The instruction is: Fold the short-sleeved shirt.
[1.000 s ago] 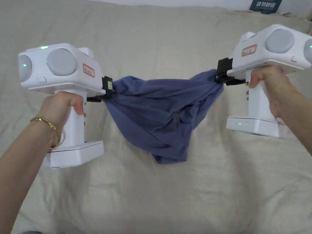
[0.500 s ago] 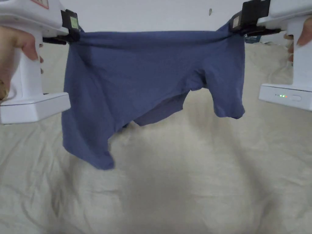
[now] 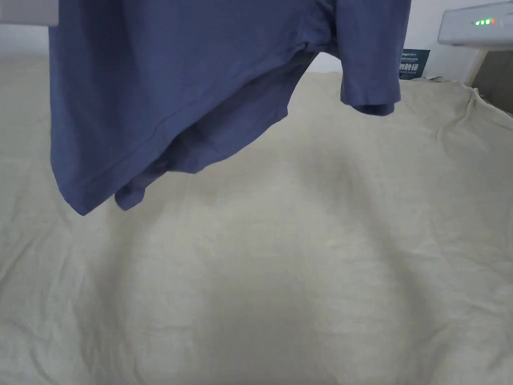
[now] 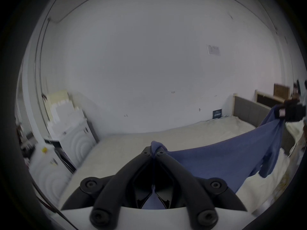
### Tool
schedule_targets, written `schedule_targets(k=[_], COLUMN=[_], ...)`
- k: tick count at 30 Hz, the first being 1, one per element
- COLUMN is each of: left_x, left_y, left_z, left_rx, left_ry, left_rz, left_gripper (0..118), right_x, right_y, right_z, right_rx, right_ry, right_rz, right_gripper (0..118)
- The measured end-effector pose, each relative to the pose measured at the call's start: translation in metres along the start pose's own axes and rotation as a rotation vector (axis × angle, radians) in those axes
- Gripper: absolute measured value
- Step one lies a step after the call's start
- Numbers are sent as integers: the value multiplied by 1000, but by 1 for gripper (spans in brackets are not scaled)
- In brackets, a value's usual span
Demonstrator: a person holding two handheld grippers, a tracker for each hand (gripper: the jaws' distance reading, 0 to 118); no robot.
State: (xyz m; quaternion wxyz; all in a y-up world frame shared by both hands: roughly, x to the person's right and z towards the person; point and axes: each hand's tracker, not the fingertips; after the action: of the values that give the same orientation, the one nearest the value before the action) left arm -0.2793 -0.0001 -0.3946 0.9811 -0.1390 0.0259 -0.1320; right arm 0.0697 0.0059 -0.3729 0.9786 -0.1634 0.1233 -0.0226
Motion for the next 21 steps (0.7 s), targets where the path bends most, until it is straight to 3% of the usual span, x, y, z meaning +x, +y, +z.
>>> schedule_targets(k=[8, 12, 19, 21], left_x=[37, 58, 90, 101], left_y=[35, 37, -4, -31], left_z=[-89, -135, -214, -233], left_rx=[17, 57, 54, 26], left_ry=[125, 162, 156, 135], left_rz=[-75, -62, -58, -85], left_gripper=[0, 0, 0, 0], right_x=[13, 20, 41, 37], right_y=[34, 35, -8, 4], right_z=[-62, -101, -173, -156], right_rx=[29, 59, 35, 0], right_ry=[-119, -205, -276, -286], right_rz=[-32, 23, 37, 43], right_gripper=[4, 4, 4, 4])
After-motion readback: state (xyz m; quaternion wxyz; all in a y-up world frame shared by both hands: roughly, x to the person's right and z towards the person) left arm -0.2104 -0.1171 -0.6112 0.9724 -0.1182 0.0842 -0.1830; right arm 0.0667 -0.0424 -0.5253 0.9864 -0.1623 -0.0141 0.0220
